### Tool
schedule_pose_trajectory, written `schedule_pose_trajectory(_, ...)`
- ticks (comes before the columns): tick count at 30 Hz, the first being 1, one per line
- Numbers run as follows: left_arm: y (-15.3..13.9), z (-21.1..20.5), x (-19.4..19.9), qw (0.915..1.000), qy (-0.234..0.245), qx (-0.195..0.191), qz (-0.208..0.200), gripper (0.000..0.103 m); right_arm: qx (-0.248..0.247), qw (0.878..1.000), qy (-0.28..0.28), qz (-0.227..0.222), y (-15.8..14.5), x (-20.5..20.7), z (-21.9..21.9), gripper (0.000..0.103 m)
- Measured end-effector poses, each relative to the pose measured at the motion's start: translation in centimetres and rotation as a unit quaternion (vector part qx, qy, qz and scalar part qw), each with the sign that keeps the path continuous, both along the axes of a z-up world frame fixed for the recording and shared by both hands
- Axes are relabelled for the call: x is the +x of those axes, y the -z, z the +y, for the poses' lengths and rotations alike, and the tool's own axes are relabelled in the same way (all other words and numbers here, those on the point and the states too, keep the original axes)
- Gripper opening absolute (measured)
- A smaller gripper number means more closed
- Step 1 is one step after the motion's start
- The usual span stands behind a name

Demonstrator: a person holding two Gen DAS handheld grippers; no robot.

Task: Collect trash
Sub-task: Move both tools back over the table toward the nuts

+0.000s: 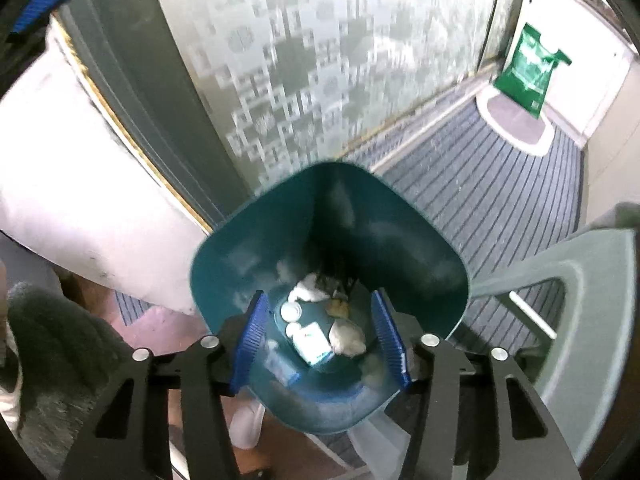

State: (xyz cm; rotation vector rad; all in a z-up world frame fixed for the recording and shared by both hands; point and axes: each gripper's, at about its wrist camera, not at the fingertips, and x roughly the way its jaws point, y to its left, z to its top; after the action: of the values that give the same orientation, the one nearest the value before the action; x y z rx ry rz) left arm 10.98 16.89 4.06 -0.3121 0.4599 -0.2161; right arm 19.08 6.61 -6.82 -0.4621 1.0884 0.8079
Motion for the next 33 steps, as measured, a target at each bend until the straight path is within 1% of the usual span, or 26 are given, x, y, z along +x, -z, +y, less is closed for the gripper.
schedule_pose_trajectory(3,-0.7,-0.6,0.1,0.9999,0.01,-0.001,-0.009,0.036,0.017,1.0,0.002,-0.018,-2.0,-0.1,-0.8,0.046)
schedule_pose_trajectory(7,-1.4,-1.0,0.3,0.9996,0.012,-0.006,-0.025,0.041,0.046,0.998,0.015,-0.046,-5.0,0.4,-2.7,0.044)
schedule_pose_trajectory(12,-1.7,-2.3,1.2,0.9994,0.019,-0.004,-0.028,0.041,0.076,0.993,0.043,-0.081,-8.6,1.6,-6.1,0.041)
schedule_pose_trajectory(18,-1.7,-4.9,2.1,0.9991,0.033,0.005,-0.027,0.041,0.099,0.986,0.083,-0.105,-11.4,3.1,-10.4,0.041)
schedule_pose_trajectory(20,-1.6,-6.1,2.5,0.9988,0.04,0.01,-0.025,0.043,0.102,0.984,0.094,-0.113,-12.0,3.5,-11.6,0.041)
schedule_pose_trajectory(23,-1.4,-7.4,2.9,0.9985,0.047,0.017,-0.022,0.044,0.104,0.98,0.114,-0.124,-12.8,4.1,-13.8,0.041)
schedule_pose_trajectory(29,-1.2,-10.1,3.9,0.9975,0.065,0.023,-0.014,0.044,0.099,0.974,0.156,-0.133,-12.8,5.6,-18.1,0.041)
schedule_pose_trajectory(33,-1.2,-11.7,4.5,0.9968,0.075,0.026,-0.012,0.046,0.092,0.97,0.178,-0.138,-12.5,6.2,-20.1,0.041)
